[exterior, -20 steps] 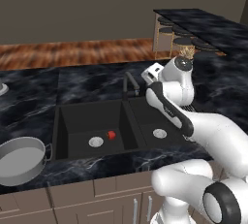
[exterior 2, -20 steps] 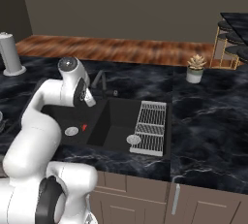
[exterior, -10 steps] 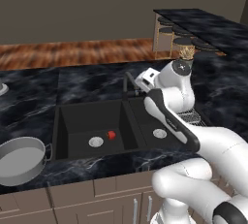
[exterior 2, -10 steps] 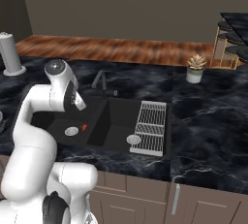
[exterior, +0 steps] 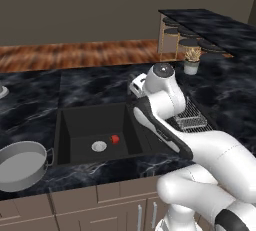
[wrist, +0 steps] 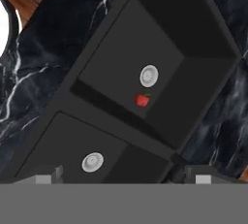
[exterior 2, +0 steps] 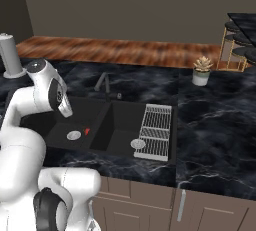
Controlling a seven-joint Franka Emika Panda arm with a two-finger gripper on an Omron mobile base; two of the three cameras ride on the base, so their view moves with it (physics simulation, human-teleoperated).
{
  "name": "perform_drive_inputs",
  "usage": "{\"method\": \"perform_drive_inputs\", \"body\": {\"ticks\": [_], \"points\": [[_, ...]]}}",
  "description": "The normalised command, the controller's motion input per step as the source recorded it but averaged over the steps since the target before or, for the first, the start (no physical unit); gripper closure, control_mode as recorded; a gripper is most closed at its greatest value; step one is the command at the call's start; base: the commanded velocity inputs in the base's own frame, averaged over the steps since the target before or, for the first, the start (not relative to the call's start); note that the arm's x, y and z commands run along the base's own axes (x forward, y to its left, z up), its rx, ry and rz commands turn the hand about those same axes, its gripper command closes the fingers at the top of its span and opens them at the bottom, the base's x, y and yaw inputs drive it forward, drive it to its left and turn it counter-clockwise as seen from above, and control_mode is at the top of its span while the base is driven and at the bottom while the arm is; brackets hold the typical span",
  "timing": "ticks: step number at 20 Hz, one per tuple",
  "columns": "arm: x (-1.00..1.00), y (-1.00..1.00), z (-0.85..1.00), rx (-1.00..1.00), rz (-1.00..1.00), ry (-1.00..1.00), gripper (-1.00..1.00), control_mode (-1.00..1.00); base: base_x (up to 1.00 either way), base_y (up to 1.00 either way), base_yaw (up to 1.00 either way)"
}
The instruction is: Dump the bell pepper from the pot into the sink. Then turn on the water and wash the bell pepper. Then turn off the water and put the bell pepper back in the pot.
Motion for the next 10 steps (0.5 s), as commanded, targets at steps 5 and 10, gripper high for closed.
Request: {"method": "perform_drive_inputs", "body": {"ticks": [5, 10], "points": [[0.0, 0.03, -0.05, 0.02, -0.14, 0.11, -1.0, -1.0, 0.0, 0.0, 0.0], [0.0, 0.0, -0.21, 0.06, -0.04, 0.17, -1.0, -1.0, 0.0, 0.0, 0.0]]}}
